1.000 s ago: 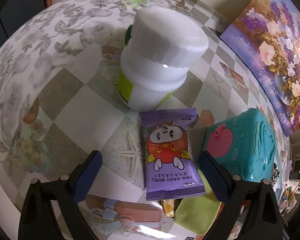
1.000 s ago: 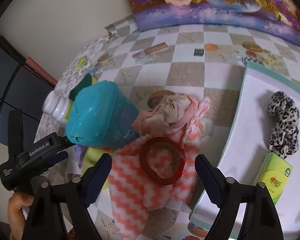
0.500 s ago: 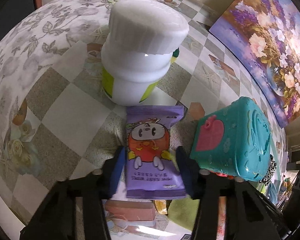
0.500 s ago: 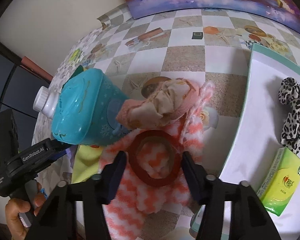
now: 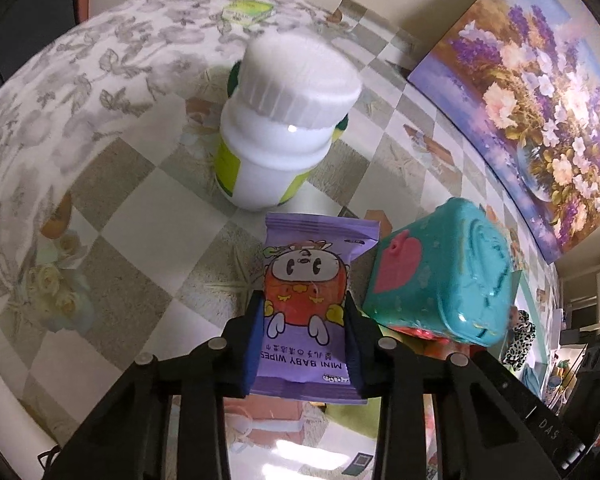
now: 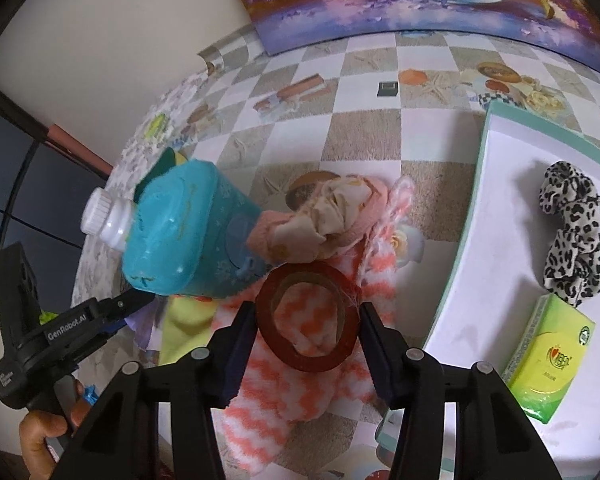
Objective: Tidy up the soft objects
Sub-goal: 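Close the left tool on the purple wipes pack while the right tool grasps the red ring, then carry the wipes pack and red ring over the white tray with both tools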
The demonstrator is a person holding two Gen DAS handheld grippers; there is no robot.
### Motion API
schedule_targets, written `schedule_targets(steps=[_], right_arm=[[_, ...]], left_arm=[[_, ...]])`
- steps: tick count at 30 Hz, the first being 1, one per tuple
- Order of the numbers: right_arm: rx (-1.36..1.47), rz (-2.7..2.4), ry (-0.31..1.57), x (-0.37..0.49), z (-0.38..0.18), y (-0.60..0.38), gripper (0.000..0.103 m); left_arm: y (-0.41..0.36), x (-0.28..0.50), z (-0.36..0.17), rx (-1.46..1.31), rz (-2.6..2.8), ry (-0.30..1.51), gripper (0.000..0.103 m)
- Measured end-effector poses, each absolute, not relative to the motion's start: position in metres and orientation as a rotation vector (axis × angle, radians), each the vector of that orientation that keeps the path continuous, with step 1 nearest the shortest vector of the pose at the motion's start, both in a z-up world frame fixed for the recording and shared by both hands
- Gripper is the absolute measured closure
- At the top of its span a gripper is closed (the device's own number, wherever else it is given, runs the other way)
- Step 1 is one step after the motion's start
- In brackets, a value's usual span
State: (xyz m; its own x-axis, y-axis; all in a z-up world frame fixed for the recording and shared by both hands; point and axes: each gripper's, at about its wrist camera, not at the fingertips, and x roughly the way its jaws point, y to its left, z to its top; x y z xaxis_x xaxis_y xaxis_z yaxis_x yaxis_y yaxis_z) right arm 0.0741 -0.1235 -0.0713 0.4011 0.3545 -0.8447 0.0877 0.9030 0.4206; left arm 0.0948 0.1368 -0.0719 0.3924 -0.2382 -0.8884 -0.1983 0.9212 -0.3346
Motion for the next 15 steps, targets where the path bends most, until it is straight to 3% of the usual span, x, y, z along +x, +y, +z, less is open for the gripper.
schedule_targets(steps=[15], right_arm=[[0.458,0.098,1.046,0.043,-0.029,-0.149,0.049]], left_arm=[[0.096,0.063,0.009,-0.325,-0.085,1.039,0.067]])
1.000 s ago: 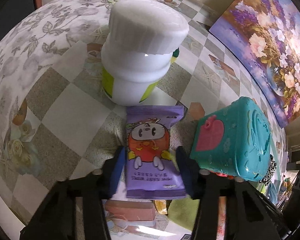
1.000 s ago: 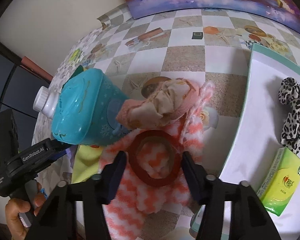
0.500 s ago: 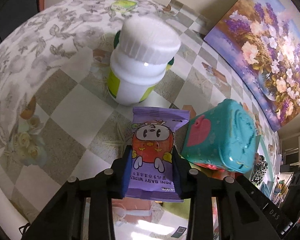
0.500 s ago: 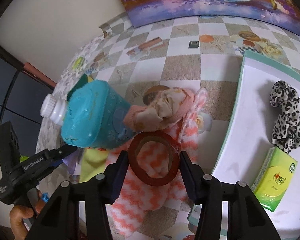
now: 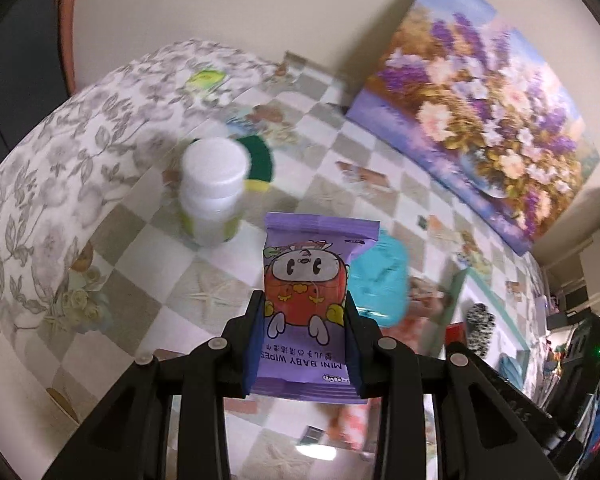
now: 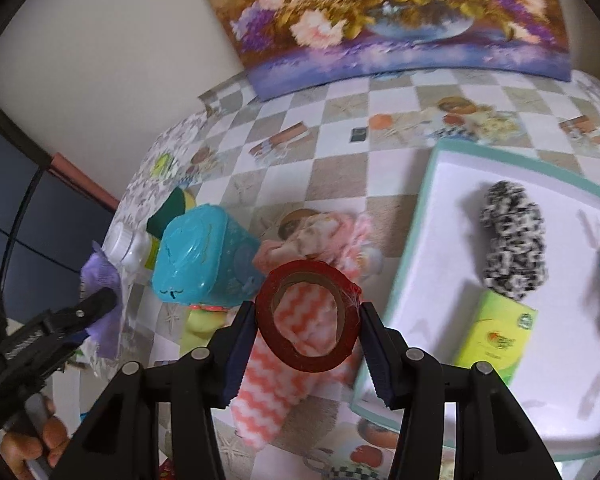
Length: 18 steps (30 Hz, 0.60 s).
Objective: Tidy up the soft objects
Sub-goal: 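Carry the wipes pack and red ring over the white tray with both tools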
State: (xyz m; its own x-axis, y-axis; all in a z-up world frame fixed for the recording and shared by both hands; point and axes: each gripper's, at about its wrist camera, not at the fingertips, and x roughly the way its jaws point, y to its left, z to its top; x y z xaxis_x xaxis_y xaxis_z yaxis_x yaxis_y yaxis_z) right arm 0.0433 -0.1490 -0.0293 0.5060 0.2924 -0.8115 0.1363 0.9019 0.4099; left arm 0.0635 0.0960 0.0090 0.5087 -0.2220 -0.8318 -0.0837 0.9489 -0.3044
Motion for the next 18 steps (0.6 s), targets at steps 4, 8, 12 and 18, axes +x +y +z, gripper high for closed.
schedule_targets(steps=[4,8,12,18], right_arm=[[0.453,0.059,1.013,0.031,-0.017,-0.162,0.049],[0.451,-0.001,0.989,0.019,-0.008,-0.181,0.049],[0.455,-0.061,0.989,0.01,-0.007,-0.203,0.049],[0.509,-0.188,1.014,-0.001,-0.013,-0.24,0.049]], left_arm=[[0.07,0.057,0.019,-0.295,-0.127,1.032,0.067],[0.042,0.047,0.025,-0.261,-0.169,1.026,0.067],[0.016,0.042,0.027,-0.235,-0.204,1.028,0.067],[-0.028,0.035,0.025,-0.201,-0.261,1.034,0.067]])
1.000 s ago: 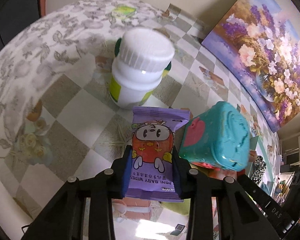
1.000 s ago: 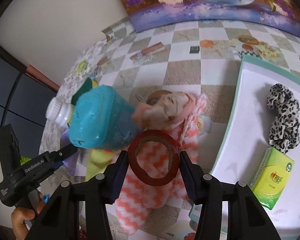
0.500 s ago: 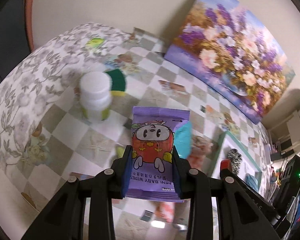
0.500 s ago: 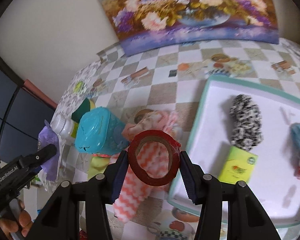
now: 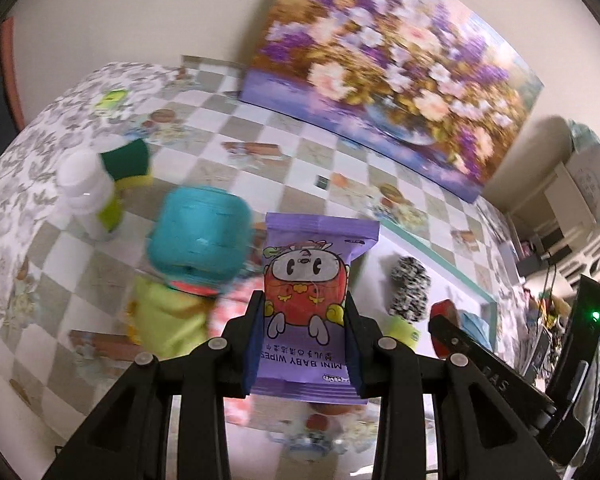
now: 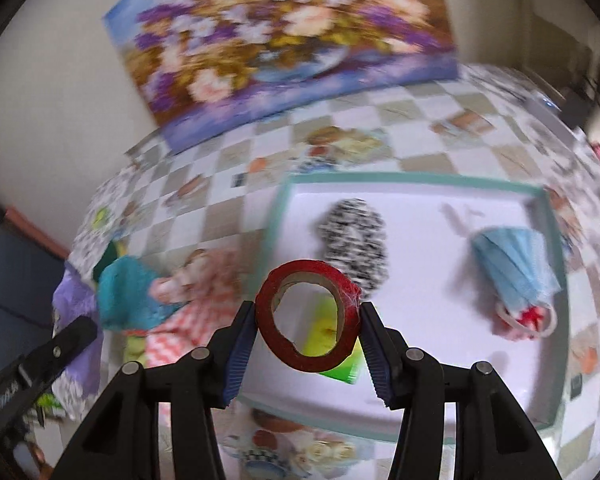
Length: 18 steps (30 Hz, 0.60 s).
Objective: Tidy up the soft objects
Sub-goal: 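Carry the wipes pack and red ring over the white tray with both tools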
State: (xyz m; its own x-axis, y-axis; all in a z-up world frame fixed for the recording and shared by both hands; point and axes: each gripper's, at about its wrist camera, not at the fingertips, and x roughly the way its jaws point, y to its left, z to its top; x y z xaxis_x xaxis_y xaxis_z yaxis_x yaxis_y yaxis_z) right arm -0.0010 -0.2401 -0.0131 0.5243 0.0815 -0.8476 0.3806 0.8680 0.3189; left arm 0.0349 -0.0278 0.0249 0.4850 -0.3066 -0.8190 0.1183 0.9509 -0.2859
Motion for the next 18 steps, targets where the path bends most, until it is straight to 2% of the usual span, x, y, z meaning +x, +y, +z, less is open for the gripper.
schedule_targets(steps=[9,18], right_arm=[[0.631,-0.318,1.076,-0.018,-0.037,-0.286,0.049],[0.678,-0.419,1.113,-0.034,-0.05,-0.316,0.049]], left_arm=[[-0.104,0.016,-0.004,-0.046,-0.424,1.039,0.066],[-0.13,0.014,-0.026,-0.02,-0.501,1.102,0.066]])
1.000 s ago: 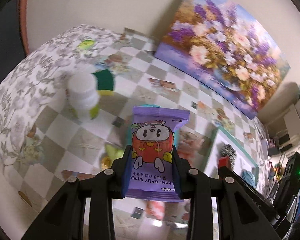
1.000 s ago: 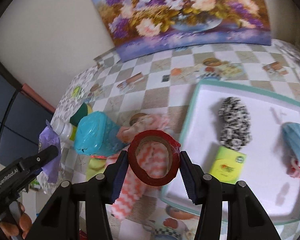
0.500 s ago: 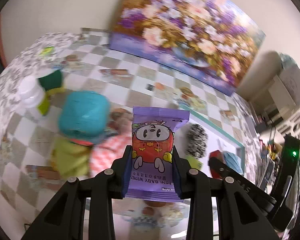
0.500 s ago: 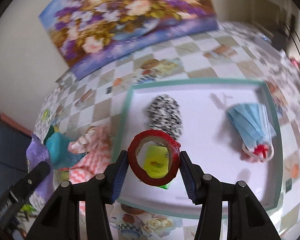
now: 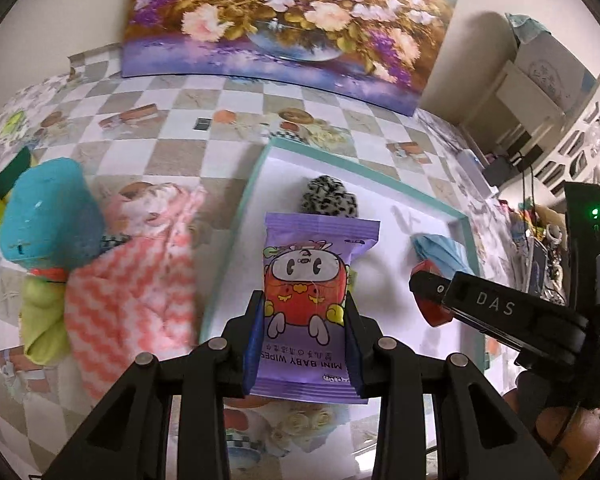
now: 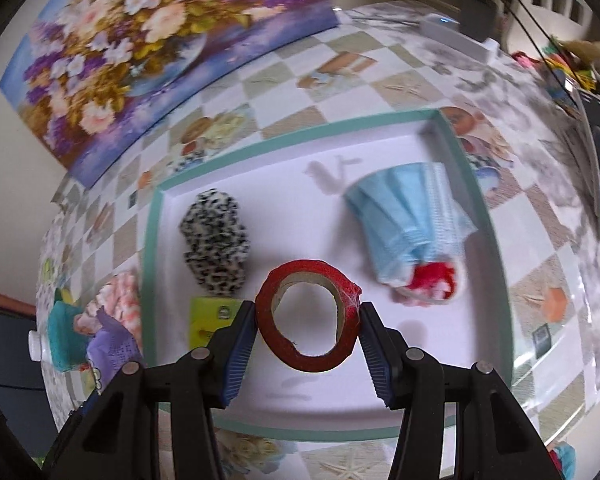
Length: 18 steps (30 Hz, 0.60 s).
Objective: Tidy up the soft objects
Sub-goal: 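Carry the wipes pack and red ring over the white tray with both tools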
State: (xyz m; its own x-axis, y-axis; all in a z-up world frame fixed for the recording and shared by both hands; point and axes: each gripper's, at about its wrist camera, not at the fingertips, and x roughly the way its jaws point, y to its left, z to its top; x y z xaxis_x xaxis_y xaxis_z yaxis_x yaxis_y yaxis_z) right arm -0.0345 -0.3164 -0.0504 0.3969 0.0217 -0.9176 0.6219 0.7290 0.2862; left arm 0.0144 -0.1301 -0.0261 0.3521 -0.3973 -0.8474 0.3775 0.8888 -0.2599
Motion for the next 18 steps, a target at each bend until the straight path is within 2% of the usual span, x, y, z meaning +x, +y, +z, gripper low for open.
schedule_targets(steps=[18], right_arm=[[0.663,-0.561,1.149,-0.065,-0.054,-0.347,0.049]], left_arm=[[-0.198,-0.007,-0.05,0.163,-0.647,1.093,0.066]])
